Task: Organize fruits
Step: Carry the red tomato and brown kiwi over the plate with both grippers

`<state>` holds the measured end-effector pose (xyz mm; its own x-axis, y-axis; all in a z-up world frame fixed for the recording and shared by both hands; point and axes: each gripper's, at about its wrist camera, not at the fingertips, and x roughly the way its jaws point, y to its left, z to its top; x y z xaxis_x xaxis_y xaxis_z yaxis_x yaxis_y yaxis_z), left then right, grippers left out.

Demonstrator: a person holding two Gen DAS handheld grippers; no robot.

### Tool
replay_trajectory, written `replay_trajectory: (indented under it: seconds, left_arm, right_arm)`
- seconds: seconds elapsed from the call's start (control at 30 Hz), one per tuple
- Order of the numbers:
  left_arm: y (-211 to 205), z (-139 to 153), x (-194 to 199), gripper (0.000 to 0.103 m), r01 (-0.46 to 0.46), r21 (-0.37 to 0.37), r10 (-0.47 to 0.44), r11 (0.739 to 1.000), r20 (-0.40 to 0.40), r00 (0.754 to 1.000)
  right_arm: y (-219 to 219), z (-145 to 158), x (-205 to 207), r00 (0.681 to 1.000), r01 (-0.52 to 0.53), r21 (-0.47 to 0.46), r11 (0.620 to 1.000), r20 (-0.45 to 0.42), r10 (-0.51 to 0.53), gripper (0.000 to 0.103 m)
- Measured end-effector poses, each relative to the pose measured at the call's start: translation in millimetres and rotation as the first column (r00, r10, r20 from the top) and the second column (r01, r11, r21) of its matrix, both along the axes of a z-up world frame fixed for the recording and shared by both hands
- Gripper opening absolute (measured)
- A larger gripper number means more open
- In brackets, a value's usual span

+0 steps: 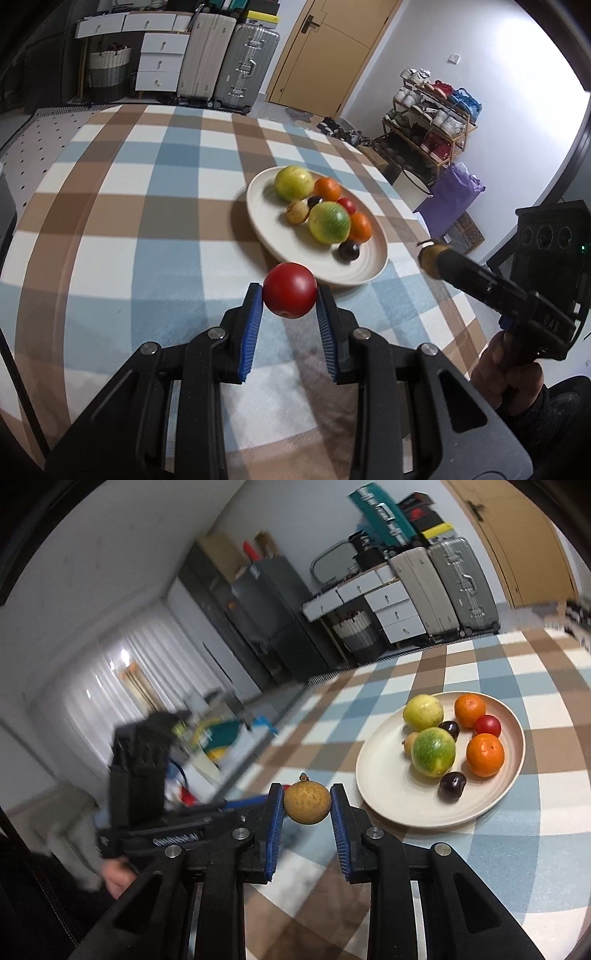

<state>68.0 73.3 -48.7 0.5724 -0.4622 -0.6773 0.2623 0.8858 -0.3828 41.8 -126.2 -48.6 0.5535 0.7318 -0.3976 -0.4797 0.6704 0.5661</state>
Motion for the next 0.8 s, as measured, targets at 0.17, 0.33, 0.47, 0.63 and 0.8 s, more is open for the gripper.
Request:
replay_trajectory:
  seconds: [0.17,0.33,0.47,0.63,0.8]
  left_arm:
    - [-12.2,6.0,16.9,0.027,0.016,0.002,-0.016,1.000,0.012,1.000]
    - [-22.7,10.1,37.9,0.027,0.028,0.008,-0.028,1.000,0.016,0.999]
    - [-30.4,10.7,56.8,0.027,0.038,0.011,-0.038,0.999,0.013,0.999]
    - [-38.4,8.0,81.2,0.027,0.044,0.010,-0.044,0.999,-0.004,0.999]
    - [-44.4,-0.3,106.0,0.027,0.051,0.016,-0.050,0.999,-0.029,0.998]
  right_arm:
    - [-21.5,9.4,8.8,0.998,0.068,0.003,0.998,0.011,-0.069,0.025]
    - [-29.3,13.4,19.9,0.994,0.107,-0.053,0.993,0.017,-0.106,0.025]
    - [-32.4,14.4,29.8,0.993,0.118,-0.065,0.991,0.027,-0.116,0.025]
    - [-36.1,14.4,48.2,0.992,0.121,-0.064,0.991,0.028,-0.119,0.025]
    - [-38.9,8.8,71.6,0.991,0.130,-0.072,0.989,0.020,-0.129,0.025]
